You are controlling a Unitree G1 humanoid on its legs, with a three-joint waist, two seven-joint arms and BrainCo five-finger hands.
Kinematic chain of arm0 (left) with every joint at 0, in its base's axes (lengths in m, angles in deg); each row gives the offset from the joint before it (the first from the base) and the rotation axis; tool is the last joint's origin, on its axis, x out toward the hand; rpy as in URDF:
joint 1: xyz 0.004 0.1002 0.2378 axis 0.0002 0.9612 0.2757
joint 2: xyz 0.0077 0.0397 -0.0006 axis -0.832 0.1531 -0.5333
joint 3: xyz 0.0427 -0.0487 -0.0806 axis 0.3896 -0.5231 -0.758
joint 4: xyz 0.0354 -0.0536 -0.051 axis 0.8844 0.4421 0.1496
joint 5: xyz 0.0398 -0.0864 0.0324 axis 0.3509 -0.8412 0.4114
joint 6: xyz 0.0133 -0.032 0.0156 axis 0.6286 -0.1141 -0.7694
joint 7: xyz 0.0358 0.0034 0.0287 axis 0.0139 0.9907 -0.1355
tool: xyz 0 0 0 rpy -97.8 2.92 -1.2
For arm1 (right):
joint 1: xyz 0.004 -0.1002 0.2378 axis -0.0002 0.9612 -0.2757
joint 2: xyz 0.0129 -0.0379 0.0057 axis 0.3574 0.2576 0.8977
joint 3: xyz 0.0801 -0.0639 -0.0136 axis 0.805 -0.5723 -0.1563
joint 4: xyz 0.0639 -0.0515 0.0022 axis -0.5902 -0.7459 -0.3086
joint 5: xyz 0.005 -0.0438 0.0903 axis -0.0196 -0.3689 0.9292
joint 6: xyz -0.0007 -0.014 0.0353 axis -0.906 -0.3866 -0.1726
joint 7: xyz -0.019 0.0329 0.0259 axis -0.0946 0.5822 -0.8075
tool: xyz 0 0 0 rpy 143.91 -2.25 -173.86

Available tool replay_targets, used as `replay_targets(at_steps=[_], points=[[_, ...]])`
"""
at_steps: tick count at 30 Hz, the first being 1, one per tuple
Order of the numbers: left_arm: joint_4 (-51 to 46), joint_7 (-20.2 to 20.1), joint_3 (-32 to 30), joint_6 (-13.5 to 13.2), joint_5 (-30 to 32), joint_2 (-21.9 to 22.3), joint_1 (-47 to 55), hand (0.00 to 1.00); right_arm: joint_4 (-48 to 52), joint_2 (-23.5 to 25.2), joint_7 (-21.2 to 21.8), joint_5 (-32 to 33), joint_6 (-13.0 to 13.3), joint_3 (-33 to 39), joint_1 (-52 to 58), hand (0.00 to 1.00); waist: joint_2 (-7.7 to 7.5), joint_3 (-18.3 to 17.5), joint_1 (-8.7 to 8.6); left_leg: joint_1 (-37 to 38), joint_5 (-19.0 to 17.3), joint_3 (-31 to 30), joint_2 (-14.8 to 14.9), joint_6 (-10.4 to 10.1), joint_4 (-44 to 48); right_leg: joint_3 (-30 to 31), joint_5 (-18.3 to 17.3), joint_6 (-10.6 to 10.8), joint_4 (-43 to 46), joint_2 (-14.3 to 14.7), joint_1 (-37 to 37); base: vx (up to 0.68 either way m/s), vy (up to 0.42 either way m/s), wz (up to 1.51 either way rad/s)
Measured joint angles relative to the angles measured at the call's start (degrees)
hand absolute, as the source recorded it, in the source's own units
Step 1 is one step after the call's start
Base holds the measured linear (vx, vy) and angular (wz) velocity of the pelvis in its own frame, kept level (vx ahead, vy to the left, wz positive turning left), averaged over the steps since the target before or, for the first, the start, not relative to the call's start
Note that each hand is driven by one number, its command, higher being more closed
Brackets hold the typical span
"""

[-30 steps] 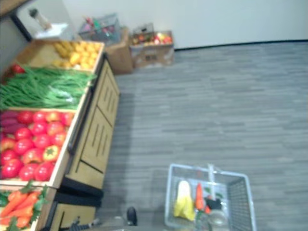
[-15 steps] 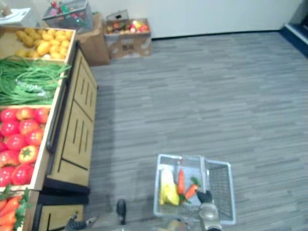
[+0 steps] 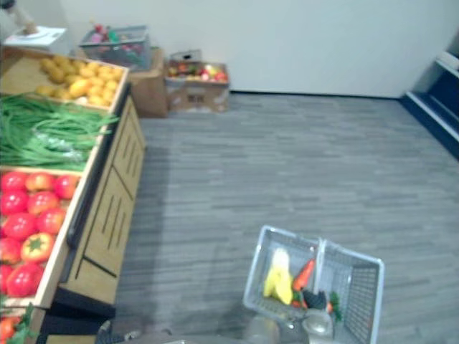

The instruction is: Pick vegetable in the basket

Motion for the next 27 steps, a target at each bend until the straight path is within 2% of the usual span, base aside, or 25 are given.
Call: replay_targets(at_steps=[1,2,3,4,6,7,10,12,16,18,21,27], points=[[0.0,0.0,-0.6,0.1,-0.2,0.1,0.1,0.0,-0.4,0.1,0.2,0.0,-0.1,-0.2,-0.6,1.0,-0.12,-0.1,0.1,-0.5,-0.1,-1.3,-0.1,-0.5,0.0,0.3,0.6,0.0,-8.1,0.9,0.4,0.17,-0.157,0.79],[0.0,0.1,-1.5,0.2,-0.4,0.1,0.1,0.0,-0.5,0.3,0.4,0.0,-0.2,-0.3,-0.7,1.0,-0.77,-0.3,0.02,-1.3,-0.3,-2.6,-0.4,-1.0,0.3,1.7,2.8,-0.2,-14.5,1.4,0.9,0.14,-0.217,0.64],[-0.1,0.1,-2.0,0.3,-0.3,-0.1,0.0,0.0,-0.7,0.5,0.6,0.0,-0.3,-0.3,-0.6,1.0,-1.49,-0.4,0.04,-2.2,-0.4,-3.4,-0.9,-1.5,0.4,2.9,4.0,-0.1,-16.8,1.7,0.9,0.17,-0.279,0.69],[0.0,0.4,-2.5,0.5,-0.4,0.1,-0.2,0.0,-1.3,0.2,0.9,0.1,-0.6,0.4,-1.2,1.0,-0.28,-0.9,0.45,-3.3,-0.6,-5.6,0.3,-2.8,0.7,3.8,1.5,1.0,-18.8,3.0,2.2,0.17,-0.284,0.52],[0.1,0.5,-2.9,0.6,-0.4,1.6,-0.3,0.0,-1.9,-0.7,1.2,0.2,-0.7,0.3,-2.3,1.0,1.03,-0.7,0.78,-4.2,-0.3,-6.0,2.1,-4.0,0.3,1.7,-0.6,1.5,-22.1,4.7,3.5,0.15,-0.262,0.31],[0.3,0.5,-3.5,0.7,-0.4,3.0,-0.3,0.0,-2.6,-1.1,1.3,0.3,-1.1,0.3,-2.4,1.0,2.7,-1.0,0.66,-4.2,0.1,-6.6,3.6,-4.9,0.0,0.1,-0.4,1.3,-24.4,6.6,5.4,0.12,-0.244,0.31],[0.3,0.6,-4.5,0.7,-1.7,4.3,0.1,0.0,-3.1,-1.0,1.4,0.3,-1.3,0.4,-1.1,1.0,3.46,-2.1,1.02,-3.5,0.4,-7.4,6.6,-5.4,-0.1,-2.4,0.1,0.5,-29.0,10.0,9.6,0.1,-0.157,0.35],[0.2,0.5,-5.0,0.6,-2.7,4.4,0.2,0.0,-4.2,-1.0,1.4,0.4,-1.4,0.3,-1.0,1.0,3.87,-2.7,1.52,-4.1,0.8,-7.5,7.3,-6.1,0.2,-3.2,0.6,-0.2,-30.6,11.2,10.5,0.06,-0.096,0.11],[0.2,0.2,-6.0,0.3,-5.0,4.5,0.0,0.0,-5.0,-1.2,0.9,2.2,-1.3,0.5,0.2,1.0,3.67,-2.8,1.13,-7.1,1.5,-7.5,6.5,-7.0,2.0,-6.7,0.7,-0.3,-32.0,10.6,11.3,0.03,-0.029,0.42],[0.2,0.1,-6.2,0.3,-6.4,4.4,0.2,0.0,-5.2,-0.9,0.9,2.4,-1.4,2.3,0.8,1.0,3.52,-2.7,0.56,-7.9,3.3,-3.7,4.9,-6.5,1.9,-8.8,0.7,-0.3,-32.2,8.7,12.1,0.0,0.053,0.49],[0.8,-0.5,-6.7,0.2,-10.6,4.6,0.6,0.0,-5.2,-0.8,0.9,2.9,-1.3,3.9,1.0,1.0,3.75,-2.8,0.48,-7.0,5.3,1.3,3.9,-5.6,0.0,-8.6,1.3,0.3,-33.2,7.7,12.7,-0.03,0.058,0.09],[4.2,-2.2,-8.8,-0.2,-16.3,5.3,0.8,0.0,-5.1,0.5,1.9,8.2,-0.4,5.6,3.5,1.0,4.91,-3.9,-0.25,-3.6,5.7,4.4,3.9,-5.6,-4.7,-8.0,2.2,0.7,-35.3,8.0,13.9,-0.03,0.022,-0.07]])
